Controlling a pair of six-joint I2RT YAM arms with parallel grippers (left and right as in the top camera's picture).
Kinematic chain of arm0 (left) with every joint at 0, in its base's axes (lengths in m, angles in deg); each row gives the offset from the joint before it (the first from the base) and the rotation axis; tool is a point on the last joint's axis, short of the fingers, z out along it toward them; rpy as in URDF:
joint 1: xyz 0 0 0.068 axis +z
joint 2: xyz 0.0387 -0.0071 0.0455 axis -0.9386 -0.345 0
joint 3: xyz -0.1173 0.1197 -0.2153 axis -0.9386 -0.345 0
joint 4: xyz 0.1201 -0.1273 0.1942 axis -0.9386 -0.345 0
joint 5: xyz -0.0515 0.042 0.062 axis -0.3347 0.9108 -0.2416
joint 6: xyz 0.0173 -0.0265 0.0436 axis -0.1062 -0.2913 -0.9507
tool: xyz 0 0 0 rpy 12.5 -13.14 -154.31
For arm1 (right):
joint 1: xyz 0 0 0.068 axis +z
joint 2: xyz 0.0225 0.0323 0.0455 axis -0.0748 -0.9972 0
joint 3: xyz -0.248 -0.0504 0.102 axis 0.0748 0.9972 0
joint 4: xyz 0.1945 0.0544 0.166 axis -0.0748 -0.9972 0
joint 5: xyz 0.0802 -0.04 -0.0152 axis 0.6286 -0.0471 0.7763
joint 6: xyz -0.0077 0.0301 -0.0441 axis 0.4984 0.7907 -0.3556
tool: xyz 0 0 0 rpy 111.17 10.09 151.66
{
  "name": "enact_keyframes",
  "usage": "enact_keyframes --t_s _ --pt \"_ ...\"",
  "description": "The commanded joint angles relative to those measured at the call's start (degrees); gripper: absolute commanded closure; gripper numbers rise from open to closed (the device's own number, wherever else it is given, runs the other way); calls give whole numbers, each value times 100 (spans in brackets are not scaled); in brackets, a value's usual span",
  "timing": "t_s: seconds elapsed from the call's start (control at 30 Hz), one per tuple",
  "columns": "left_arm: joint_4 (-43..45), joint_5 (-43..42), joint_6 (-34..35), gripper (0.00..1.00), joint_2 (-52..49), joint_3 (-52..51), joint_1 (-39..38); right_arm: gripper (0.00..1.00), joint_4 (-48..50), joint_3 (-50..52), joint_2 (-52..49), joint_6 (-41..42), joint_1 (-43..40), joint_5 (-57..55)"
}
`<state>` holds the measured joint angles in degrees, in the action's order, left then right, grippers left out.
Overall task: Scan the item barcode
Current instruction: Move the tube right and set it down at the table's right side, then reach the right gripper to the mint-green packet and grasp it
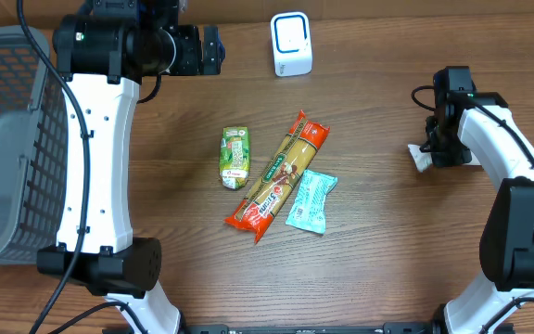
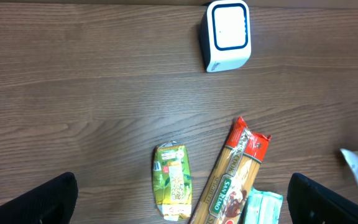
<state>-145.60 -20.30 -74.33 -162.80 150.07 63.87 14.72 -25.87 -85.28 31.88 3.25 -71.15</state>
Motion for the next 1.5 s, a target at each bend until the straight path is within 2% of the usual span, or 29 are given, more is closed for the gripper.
enact_keyframes --t_s 0.0,0.13,0.23,0.4,0.5,0.53,0.57,0.63,0.67,0.7,0.8,0.97,1.17,1.27,1.4,1.47 --pt "4 33 -90 0 -31 35 -7 2 -37 -181 173 -1119 0 -59" --pt "4 35 -90 1 -31 35 -7 0 -503 -785 245 -2555 31 463" --pt "4 33 -90 0 -31 35 -7 0 -1078 -1478 280 -3729 219 1325" --pt "4 33 -90 0 -31 35 -7 0 -1182 -1528 245 -4824 730 2964" --pt "4 33 -90 1 -31 35 -7 0 -1134 -1296 223 -5023 1099 3075" --pt "4 35 -90 1 -31 35 -7 5 -1062 -1200 212 -5202 1239 3060" --pt "4 33 -90 0 -31 35 -7 14 -831 -966 210 -5882 1504 3060" --pt "4 33 -90 0 -31 35 -7 25 -553 -741 208 -6623 1742 3058" --pt "4 33 -90 0 -31 35 -7 30 -162 -472 208 -7392 1965 3053" --pt "4 35 -90 0 -31 35 -7 33 48 -341 203 -7742 2057 3021" --pt "4 35 -90 0 -31 35 -7 33 662 55 190 -8391 2282 2944" --pt "4 35 -90 0 -31 35 -7 33 1217 553 179 -8695 2459 2695" --pt "4 35 -90 0 -31 35 -7 41 1180 916 179 -8695 2461 2559" --pt "4 33 -90 0 -31 35 -7 41 1191 1047 179 -8693 2459 2557" --pt "4 33 -90 0 -31 35 -7 31 1276 1222 175 -8542 2455 2201" --pt "4 33 -90 0 -31 35 -7 25 1268 1244 146 -7971 2448 1550"
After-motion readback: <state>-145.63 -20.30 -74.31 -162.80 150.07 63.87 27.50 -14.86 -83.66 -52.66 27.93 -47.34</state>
